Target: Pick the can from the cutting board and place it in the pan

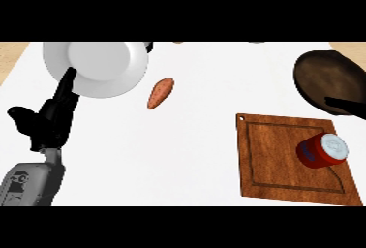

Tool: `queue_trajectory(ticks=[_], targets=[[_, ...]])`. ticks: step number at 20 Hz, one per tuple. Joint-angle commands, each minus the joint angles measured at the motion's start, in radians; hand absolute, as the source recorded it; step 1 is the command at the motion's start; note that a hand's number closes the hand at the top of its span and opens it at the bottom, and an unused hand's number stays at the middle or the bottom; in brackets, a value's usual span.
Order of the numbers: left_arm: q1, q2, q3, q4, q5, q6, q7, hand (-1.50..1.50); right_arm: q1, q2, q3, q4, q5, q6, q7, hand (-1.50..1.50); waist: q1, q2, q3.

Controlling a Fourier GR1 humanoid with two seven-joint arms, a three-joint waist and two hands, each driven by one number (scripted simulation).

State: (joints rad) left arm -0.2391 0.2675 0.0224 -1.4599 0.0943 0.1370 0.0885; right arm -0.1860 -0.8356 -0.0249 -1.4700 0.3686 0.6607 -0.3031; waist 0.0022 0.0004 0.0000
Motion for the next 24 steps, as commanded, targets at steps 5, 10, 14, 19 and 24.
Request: queue_trajectory(ticks=[5, 10, 14, 19, 24], targets=[[0.004, -0.012, 0.015, -0.001, -0.020, -0.028, 0.000, 0.00, -0.004, 0.025, 0.010, -0.030, 0.148, 0.021, 0.025, -1.50, -0.002, -0.001, 0.000], [-0.012, -0.014, 0.053, 0.063, -0.005, -0.055, -0.041, 0.00, 0.009, 0.048, 0.037, -0.059, 0.251, 0.003, 0.057, -1.50, -0.004, -0.001, 0.000], [0.035, -0.021, 0.042, -0.017, -0.032, -0.040, -0.027, 0.00, -0.021, 0.078, 0.071, -0.058, 0.308, 0.051, 0.102, -1.50, 0.000, -0.001, 0.000], [0.033, -0.017, 0.056, -0.085, -0.020, -0.058, 0.066, 0.00, -0.007, 0.134, 0.081, 0.016, 0.391, -0.028, 0.016, -1.50, 0.000, -0.001, 0.000], [-0.035, -0.065, 0.050, 0.048, -0.071, -0.031, -0.026, 0.00, -0.087, 0.157, 0.101, 0.154, 0.486, -0.048, -0.029, -1.50, 0.000, 0.001, 0.000]])
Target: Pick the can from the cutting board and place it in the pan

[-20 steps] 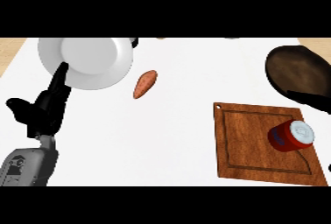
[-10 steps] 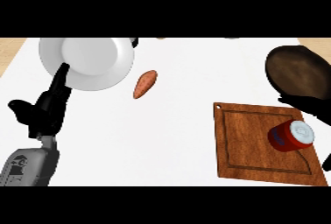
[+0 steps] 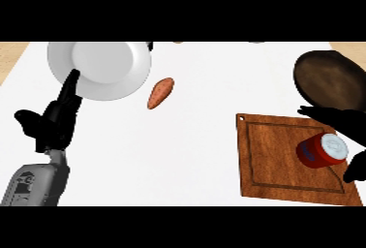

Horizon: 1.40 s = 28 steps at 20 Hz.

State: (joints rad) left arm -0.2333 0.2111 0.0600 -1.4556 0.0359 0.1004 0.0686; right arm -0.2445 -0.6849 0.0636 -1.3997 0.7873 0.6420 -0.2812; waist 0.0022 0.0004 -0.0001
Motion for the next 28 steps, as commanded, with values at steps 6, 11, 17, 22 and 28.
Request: queue_trajectory(ticks=[6, 11, 17, 22, 28], targets=[[-0.029, 0.011, 0.043, 0.039, 0.004, -0.043, -0.010, 0.00, 0.022, 0.068, 0.028, 0.032, 0.115, 0.001, -0.013, -1.50, -0.004, 0.000, 0.000], [-0.049, 0.005, 0.047, -0.013, -0.001, -0.031, 0.053, 0.00, 0.015, 0.044, 0.014, 0.138, 0.161, -0.037, -0.115, -1.50, -0.002, 0.000, 0.000], [-0.003, 0.010, 0.062, -0.004, 0.006, -0.059, 0.011, 0.00, 0.024, 0.074, 0.078, 0.146, 0.230, -0.143, -0.228, 1.50, 0.000, 0.000, 0.000], [-0.056, 0.002, 0.062, 0.041, -0.015, -0.052, 0.007, 0.00, 0.014, 0.089, 0.047, 0.125, 0.231, -0.102, -0.240, 1.50, -0.004, 0.000, 0.000], [0.012, -0.029, 0.017, -0.034, -0.036, -0.031, 0.030, 0.00, -0.010, 0.520, 0.053, 0.011, 0.269, -0.045, 0.389, 1.50, 0.001, -0.005, -0.002]])
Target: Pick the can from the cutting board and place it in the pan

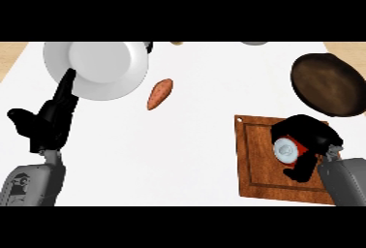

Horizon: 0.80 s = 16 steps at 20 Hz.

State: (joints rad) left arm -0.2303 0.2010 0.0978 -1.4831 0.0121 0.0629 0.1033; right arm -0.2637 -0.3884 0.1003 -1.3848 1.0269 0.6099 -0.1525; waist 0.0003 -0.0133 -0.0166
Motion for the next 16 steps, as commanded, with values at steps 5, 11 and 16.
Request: queue_trajectory(ticks=[5, 11, 16], targets=[[0.019, -0.001, 0.007, 0.012, 0.011, -0.018, -0.032, 0.00, 0.016, 0.374, 0.072, -0.151, 0.134, -0.175, 0.481, 1.50, -0.006, 0.009, 0.016], [0.005, -0.029, -0.015, 0.033, -0.029, 0.020, -0.045, 0.00, 0.006, 0.373, 0.060, -0.337, 0.179, -0.379, 0.485, 1.50, -0.016, 0.009, 0.016], [0.033, -0.023, -0.016, -0.051, -0.011, 0.010, 0.017, 0.00, -0.039, 0.387, 0.012, -0.456, 0.182, -0.383, 0.580, 1.50, -0.003, 0.009, 0.017]])
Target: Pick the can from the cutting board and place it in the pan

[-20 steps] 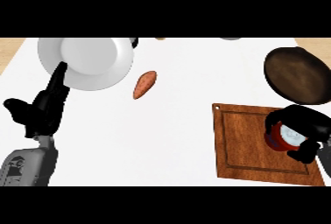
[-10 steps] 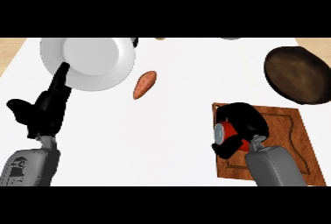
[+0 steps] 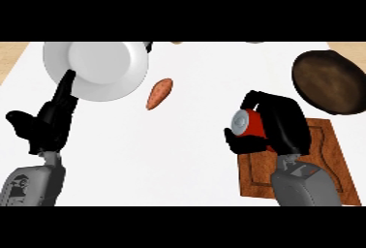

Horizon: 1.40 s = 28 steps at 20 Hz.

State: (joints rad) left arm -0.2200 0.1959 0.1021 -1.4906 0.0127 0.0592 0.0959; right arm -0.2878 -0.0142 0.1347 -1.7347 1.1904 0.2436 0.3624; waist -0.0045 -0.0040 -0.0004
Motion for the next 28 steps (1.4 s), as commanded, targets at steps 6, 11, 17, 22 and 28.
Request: queue_trajectory(ticks=[6, 11, 17, 22, 28], targets=[[-0.035, -0.008, 0.008, 0.011, -0.008, 0.014, 0.000, 0.00, -0.153, 0.009, -0.249, -0.021, -0.152, -0.090, 0.036, 1.50, 0.003, 0.005, 0.001], [0.043, -0.024, -0.018, -0.049, -0.007, -0.002, 0.000, 0.00, -0.233, -0.127, -0.494, 0.182, -0.346, -0.156, -0.112, 1.50, 0.013, 0.006, 0.001], [-0.003, -0.029, -0.026, -0.013, -0.018, 0.001, 0.006, 0.00, -0.327, -0.366, -0.637, 0.584, -0.368, -0.254, -0.337, 1.50, 0.025, 0.013, 0.002], [-0.032, -0.029, -0.012, 0.020, -0.008, -0.002, 0.000, 0.00, -0.390, -0.511, -0.673, 0.863, -0.298, -0.392, -0.468, 1.50, 0.044, 0.024, 0.003], [-0.059, -0.045, -0.044, 0.019, -0.034, -0.001, -0.034, 0.00, -0.459, -0.566, -0.703, 1.168, -0.259, -0.576, -0.576, 1.50, 0.074, 0.034, 0.006]])
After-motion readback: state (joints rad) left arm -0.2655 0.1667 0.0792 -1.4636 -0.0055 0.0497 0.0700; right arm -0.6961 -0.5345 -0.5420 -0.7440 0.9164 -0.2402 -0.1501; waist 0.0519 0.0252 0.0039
